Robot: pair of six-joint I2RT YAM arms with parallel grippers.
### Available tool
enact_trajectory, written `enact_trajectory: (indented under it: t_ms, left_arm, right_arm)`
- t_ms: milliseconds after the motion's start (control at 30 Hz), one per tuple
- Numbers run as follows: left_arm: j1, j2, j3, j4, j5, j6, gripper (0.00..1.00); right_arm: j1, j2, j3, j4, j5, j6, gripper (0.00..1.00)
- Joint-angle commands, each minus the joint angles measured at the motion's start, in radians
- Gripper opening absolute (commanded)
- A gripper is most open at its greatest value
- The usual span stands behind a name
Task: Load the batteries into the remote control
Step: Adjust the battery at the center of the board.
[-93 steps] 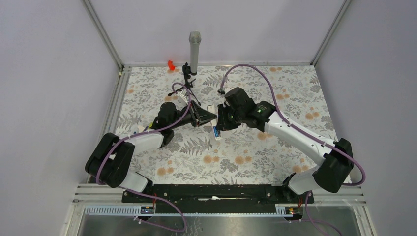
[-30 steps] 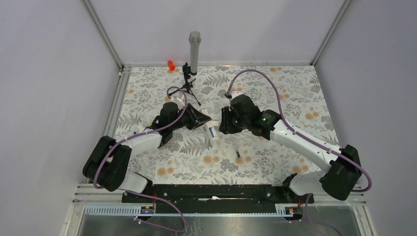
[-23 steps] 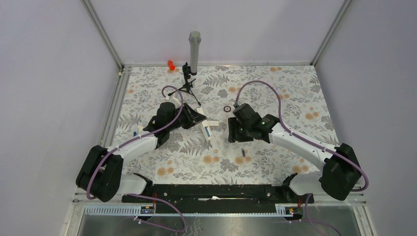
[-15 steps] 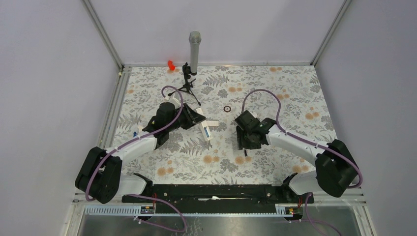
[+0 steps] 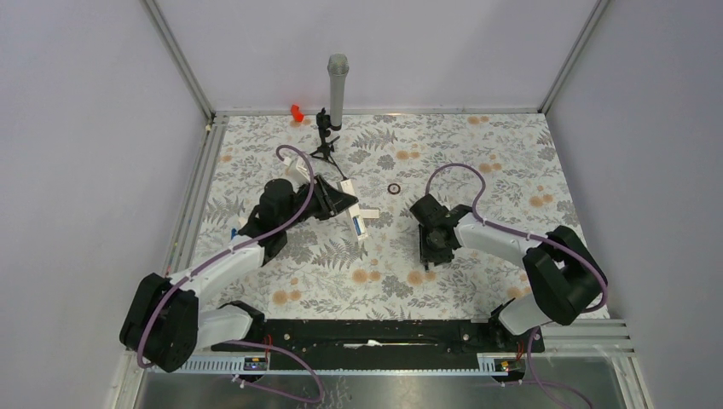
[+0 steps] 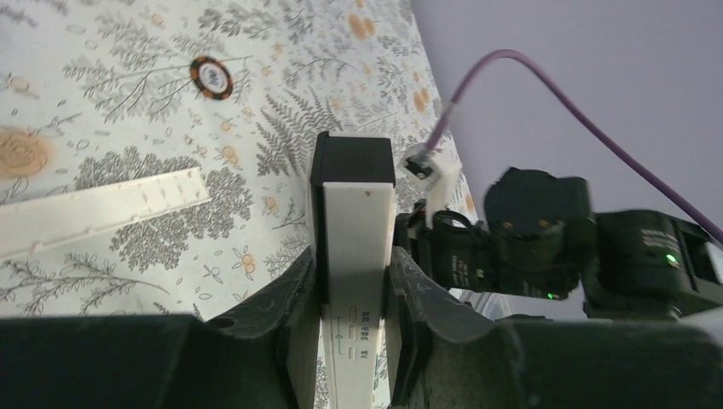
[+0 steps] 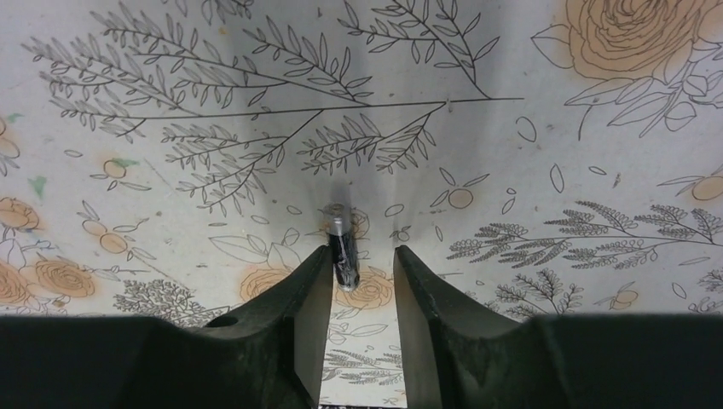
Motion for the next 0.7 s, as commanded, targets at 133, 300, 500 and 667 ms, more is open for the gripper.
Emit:
enact_trajectory:
  t_ms: [133,300,500,667]
  left_arm:
    - [0.003,-0.098,-0.020,0.115,0.032,0.095,0.00]
    - [0.003,-0.132,-0.028,0.095,0.019,0.106,0.00]
    - [0.003,-0.200,-0.032,0.034,-0.018,0.132,0.00]
    - [0.003,-0.252,-0.037,-0.002,-0.047,0.145,0.00]
  right_arm:
    - [-0.047,0.056,-0.003,0.069,-0.008,0.054,0.25]
    - [-0.066,0.073,0.001,0.067,0.002,0.117,0.06]
    - [-0.148,0.038,-0.011,0.086,-0.003,0.370,0.00]
    - [-0.197,0.049,-0.019,0.176,-0.028,0.635,0.00]
